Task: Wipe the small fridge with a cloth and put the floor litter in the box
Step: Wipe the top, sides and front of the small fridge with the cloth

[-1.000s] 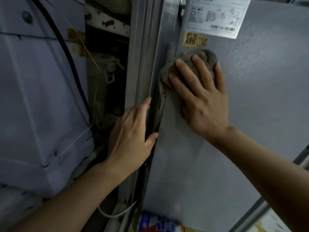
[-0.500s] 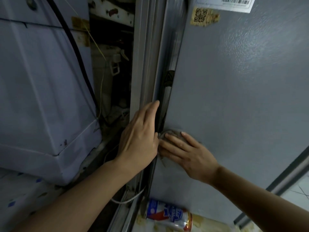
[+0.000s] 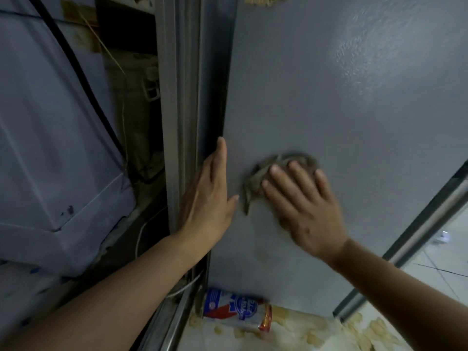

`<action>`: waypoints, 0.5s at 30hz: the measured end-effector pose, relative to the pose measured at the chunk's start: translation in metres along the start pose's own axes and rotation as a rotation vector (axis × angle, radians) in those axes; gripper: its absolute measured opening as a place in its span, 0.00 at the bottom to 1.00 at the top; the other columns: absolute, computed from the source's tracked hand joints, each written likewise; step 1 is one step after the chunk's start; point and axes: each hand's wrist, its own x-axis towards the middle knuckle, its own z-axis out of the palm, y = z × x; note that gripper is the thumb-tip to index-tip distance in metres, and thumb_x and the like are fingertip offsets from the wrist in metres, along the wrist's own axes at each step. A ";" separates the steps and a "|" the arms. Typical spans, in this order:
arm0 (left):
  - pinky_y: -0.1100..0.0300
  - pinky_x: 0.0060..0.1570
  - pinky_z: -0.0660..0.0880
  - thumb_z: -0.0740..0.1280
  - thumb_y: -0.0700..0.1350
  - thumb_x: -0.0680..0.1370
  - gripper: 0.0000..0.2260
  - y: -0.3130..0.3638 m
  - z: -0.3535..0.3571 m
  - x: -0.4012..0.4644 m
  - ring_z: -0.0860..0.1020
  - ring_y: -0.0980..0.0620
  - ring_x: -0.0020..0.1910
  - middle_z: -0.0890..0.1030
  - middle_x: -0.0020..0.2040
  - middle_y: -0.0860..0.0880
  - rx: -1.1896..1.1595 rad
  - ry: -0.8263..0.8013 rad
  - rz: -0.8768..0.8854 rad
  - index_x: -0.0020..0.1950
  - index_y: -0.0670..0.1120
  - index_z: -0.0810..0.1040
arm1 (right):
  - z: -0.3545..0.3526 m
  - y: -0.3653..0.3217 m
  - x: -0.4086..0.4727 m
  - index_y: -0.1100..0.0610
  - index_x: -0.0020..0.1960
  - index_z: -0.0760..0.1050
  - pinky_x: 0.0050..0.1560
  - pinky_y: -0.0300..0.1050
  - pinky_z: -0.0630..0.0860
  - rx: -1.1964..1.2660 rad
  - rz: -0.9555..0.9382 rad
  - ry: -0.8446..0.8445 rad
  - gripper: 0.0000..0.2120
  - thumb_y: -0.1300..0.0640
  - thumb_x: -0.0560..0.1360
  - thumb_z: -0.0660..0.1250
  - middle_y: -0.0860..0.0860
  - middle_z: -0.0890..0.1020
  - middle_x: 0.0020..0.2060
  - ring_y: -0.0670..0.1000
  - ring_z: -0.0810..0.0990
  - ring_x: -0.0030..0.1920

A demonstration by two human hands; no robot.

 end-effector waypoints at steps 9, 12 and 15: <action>0.51 0.65 0.66 0.75 0.54 0.67 0.55 0.014 0.017 0.004 0.64 0.41 0.69 0.59 0.73 0.39 0.136 0.079 -0.099 0.74 0.44 0.34 | -0.034 0.040 -0.017 0.54 0.76 0.54 0.75 0.53 0.40 -0.049 -0.007 -0.041 0.29 0.55 0.76 0.55 0.52 0.53 0.76 0.55 0.49 0.76; 0.48 0.62 0.68 0.74 0.57 0.67 0.55 0.019 0.024 0.006 0.64 0.41 0.68 0.59 0.72 0.40 0.167 0.102 -0.146 0.75 0.43 0.36 | -0.056 0.070 0.007 0.58 0.74 0.60 0.74 0.56 0.45 -0.033 0.200 0.139 0.23 0.60 0.80 0.48 0.56 0.59 0.74 0.59 0.55 0.74; 0.46 0.61 0.70 0.75 0.57 0.66 0.56 0.019 0.028 0.007 0.64 0.40 0.68 0.60 0.71 0.39 0.184 0.114 -0.164 0.76 0.43 0.35 | -0.045 0.058 -0.006 0.61 0.73 0.62 0.74 0.56 0.48 0.061 0.226 0.151 0.23 0.60 0.81 0.43 0.59 0.60 0.73 0.62 0.54 0.74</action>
